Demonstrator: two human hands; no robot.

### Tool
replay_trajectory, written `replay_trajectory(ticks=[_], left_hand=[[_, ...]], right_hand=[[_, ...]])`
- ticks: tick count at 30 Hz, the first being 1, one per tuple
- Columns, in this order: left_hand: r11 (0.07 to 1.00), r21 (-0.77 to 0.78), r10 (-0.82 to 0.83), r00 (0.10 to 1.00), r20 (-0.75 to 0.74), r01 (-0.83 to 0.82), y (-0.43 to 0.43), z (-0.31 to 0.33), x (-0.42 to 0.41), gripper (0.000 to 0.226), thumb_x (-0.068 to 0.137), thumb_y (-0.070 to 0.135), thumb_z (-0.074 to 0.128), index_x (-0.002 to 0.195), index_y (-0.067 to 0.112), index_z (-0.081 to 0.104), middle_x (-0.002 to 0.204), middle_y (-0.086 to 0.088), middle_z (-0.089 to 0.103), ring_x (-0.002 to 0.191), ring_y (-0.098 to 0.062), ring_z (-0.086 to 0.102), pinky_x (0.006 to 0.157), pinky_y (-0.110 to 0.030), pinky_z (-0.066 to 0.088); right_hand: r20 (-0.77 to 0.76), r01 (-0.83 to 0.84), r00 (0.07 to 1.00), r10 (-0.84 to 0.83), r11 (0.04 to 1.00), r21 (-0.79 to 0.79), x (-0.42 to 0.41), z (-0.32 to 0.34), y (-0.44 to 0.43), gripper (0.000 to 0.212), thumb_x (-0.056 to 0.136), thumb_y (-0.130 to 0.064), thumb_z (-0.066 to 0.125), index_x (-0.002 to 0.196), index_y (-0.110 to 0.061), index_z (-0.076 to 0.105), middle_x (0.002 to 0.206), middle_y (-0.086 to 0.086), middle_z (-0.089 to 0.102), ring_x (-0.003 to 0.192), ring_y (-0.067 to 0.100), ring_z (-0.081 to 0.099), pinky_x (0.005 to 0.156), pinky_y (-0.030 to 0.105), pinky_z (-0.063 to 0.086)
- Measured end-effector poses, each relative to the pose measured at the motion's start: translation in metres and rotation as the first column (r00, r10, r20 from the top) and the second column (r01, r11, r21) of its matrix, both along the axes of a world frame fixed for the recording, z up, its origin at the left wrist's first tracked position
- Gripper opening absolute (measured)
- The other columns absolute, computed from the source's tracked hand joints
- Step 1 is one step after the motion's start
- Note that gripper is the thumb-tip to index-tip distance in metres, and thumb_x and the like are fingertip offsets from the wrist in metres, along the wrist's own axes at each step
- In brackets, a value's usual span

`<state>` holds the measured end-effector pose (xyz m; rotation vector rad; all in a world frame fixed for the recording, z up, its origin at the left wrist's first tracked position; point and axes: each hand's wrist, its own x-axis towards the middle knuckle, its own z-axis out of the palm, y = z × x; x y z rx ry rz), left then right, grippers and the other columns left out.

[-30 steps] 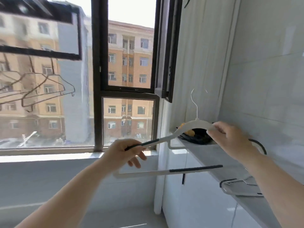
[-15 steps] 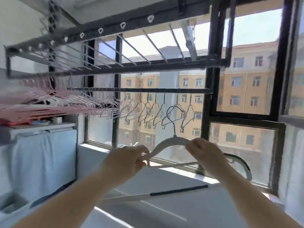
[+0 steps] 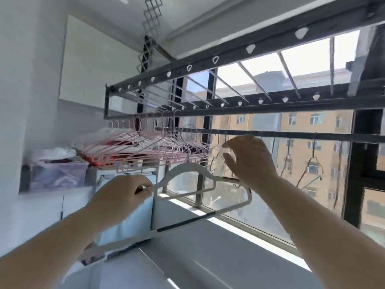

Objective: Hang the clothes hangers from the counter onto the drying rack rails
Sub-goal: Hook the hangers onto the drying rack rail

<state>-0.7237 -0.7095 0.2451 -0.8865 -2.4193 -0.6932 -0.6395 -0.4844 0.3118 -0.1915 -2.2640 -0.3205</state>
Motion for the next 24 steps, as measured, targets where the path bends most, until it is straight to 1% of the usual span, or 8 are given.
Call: replay_trajectory(ticks=[2,4,5,8,11,14,20,24], left_hand=[[0.999,0.024,0.050,0.998,-0.033,-0.049,-0.002,0.009,-0.016,0.027,0.091,0.019,0.052,0.068,0.032,0.048,0.064,0.006,0.056,0.051,-0.007,0.046,0.050,-0.018,0.035],[0.993,0.054,0.112,0.990,-0.085,-0.107,-0.001,0.021,-0.034,0.015,0.092,0.017,0.051,0.079,0.019,0.058,0.067,0.001,0.058,0.054,-0.007,0.046,0.049,-0.017,0.028],[0.988,0.075,0.140,0.984,-0.113,-0.132,0.000,0.027,-0.045,0.015,0.092,0.017,0.050,0.084,0.014,0.062,0.070,-0.002,0.061,0.056,-0.009,0.047,0.049,-0.018,0.029],[0.980,0.092,0.186,0.972,-0.143,-0.174,0.012,0.045,-0.076,0.018,0.092,0.021,0.050,0.089,0.013,0.066,0.070,-0.002,0.063,0.052,-0.011,0.048,0.051,-0.023,0.035],[0.974,0.104,0.214,0.965,-0.155,-0.199,0.032,0.061,-0.100,0.020,0.094,0.023,0.047,0.093,0.014,0.065,0.065,-0.001,0.062,0.042,-0.008,0.042,0.042,-0.020,0.031],[0.972,0.117,0.220,0.962,-0.161,-0.202,0.051,0.068,-0.118,0.024,0.095,0.022,0.043,0.093,0.012,0.065,0.058,0.002,0.054,0.040,-0.008,0.038,0.041,-0.018,0.026],[0.979,0.108,0.187,0.970,-0.153,-0.172,0.083,0.069,-0.149,0.021,0.094,0.020,0.046,0.100,0.009,0.063,0.061,0.003,0.050,0.044,-0.007,0.037,0.042,-0.016,0.026],[0.983,0.142,0.143,0.976,-0.164,-0.120,0.094,0.068,-0.164,0.022,0.094,0.021,0.047,0.101,0.008,0.063,0.076,-0.005,0.065,0.043,-0.008,0.039,0.042,-0.017,0.026]], right_hand=[[-0.128,0.128,0.987,-0.098,0.959,0.254,-0.022,0.020,0.000,0.029,0.092,-0.012,0.049,0.120,-0.013,0.057,0.120,0.006,0.059,0.114,0.024,0.050,0.097,0.036,0.037],[-0.245,0.155,0.967,-0.072,0.928,0.340,-0.039,0.039,0.001,0.027,0.073,-0.001,0.067,0.101,-0.004,0.066,0.102,0.014,0.067,0.103,0.031,0.060,0.091,0.040,0.045],[-0.252,0.194,0.962,-0.105,0.913,0.359,-0.047,0.047,0.003,0.029,0.074,0.000,0.066,0.103,-0.002,0.064,0.107,0.017,0.065,0.109,0.033,0.057,0.096,0.044,0.042],[-0.173,0.367,0.929,-0.327,0.873,0.322,-0.065,0.073,0.016,0.040,0.094,-0.014,0.038,0.133,-0.008,0.039,0.139,0.013,0.042,0.134,0.031,0.030,0.113,0.046,0.015],[-0.164,0.450,0.892,-0.421,0.863,0.231,-0.073,0.091,0.033,0.037,0.095,-0.019,0.040,0.131,-0.010,0.041,0.129,0.009,0.052,0.123,0.029,0.046,0.108,0.044,0.028],[-0.158,0.442,0.897,-0.412,0.847,0.296,-0.081,0.095,0.045,0.031,0.095,-0.015,0.040,0.124,-0.008,0.047,0.115,0.007,0.058,0.110,0.026,0.054,0.095,0.037,0.039],[-0.262,0.448,0.890,-0.373,0.819,0.359,-0.092,0.086,0.062,0.026,0.093,-0.011,0.040,0.117,-0.006,0.048,0.107,0.007,0.057,0.104,0.025,0.053,0.092,0.036,0.039],[-0.280,0.454,0.885,-0.372,0.825,0.338,-0.100,0.081,0.061,0.029,0.094,-0.012,0.038,0.121,-0.006,0.046,0.112,0.008,0.057,0.108,0.026,0.052,0.095,0.037,0.038]])
